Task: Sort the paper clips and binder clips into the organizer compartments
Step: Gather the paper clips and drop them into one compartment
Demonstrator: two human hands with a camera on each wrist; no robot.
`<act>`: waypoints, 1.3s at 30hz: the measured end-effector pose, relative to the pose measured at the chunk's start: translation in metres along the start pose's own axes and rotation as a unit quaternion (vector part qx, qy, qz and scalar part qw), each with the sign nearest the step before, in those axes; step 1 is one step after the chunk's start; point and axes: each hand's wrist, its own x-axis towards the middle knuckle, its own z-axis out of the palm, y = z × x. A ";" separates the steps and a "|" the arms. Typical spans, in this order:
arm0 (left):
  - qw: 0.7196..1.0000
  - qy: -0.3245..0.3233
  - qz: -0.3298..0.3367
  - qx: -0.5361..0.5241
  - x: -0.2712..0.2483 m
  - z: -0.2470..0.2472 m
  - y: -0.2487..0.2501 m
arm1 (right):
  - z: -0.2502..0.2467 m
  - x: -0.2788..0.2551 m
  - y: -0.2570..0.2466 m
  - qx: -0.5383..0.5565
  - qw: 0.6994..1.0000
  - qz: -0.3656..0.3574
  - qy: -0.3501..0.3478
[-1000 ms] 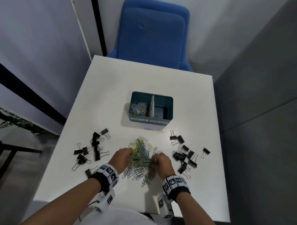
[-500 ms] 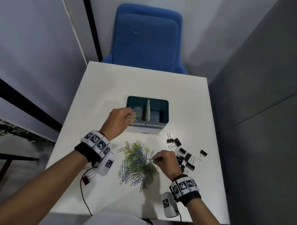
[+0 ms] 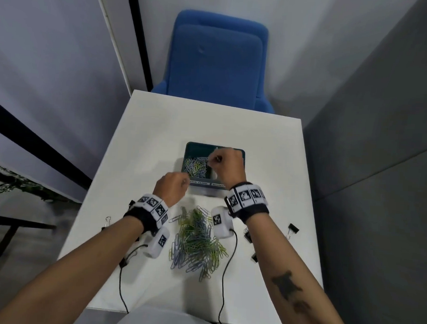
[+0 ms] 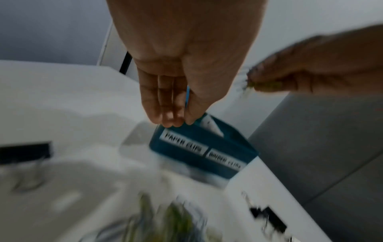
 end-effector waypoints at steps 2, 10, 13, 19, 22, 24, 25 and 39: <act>0.994 -0.100 -0.028 0.045 -0.013 0.024 -0.014 | 0.006 0.012 -0.004 -0.008 0.999 0.010 -0.030; 0.958 -0.249 -0.019 0.141 -0.057 0.087 -0.032 | 0.029 -0.055 0.044 -0.046 0.987 0.046 -0.144; 0.947 -0.271 0.041 0.166 -0.072 0.100 -0.031 | 0.048 -0.104 0.078 -0.103 0.949 0.112 -0.275; 0.953 -0.193 0.135 0.191 -0.094 0.110 -0.035 | 0.079 -0.165 0.112 -0.174 0.932 0.101 -0.303; 0.968 -0.149 0.140 0.143 -0.098 0.115 -0.038 | 0.092 -0.174 0.110 -0.184 0.941 0.072 -0.274; 0.977 -0.140 0.123 0.101 -0.098 0.114 -0.039 | 0.099 -0.174 0.108 -0.181 0.945 0.074 -0.263; 0.980 -0.141 0.116 0.082 -0.097 0.112 -0.038 | 0.101 -0.172 0.107 -0.180 0.946 0.077 -0.258; 0.995 -0.062 0.031 -0.069 -0.080 0.057 -0.026 | 0.085 -0.160 0.116 -0.079 0.971 0.130 -0.182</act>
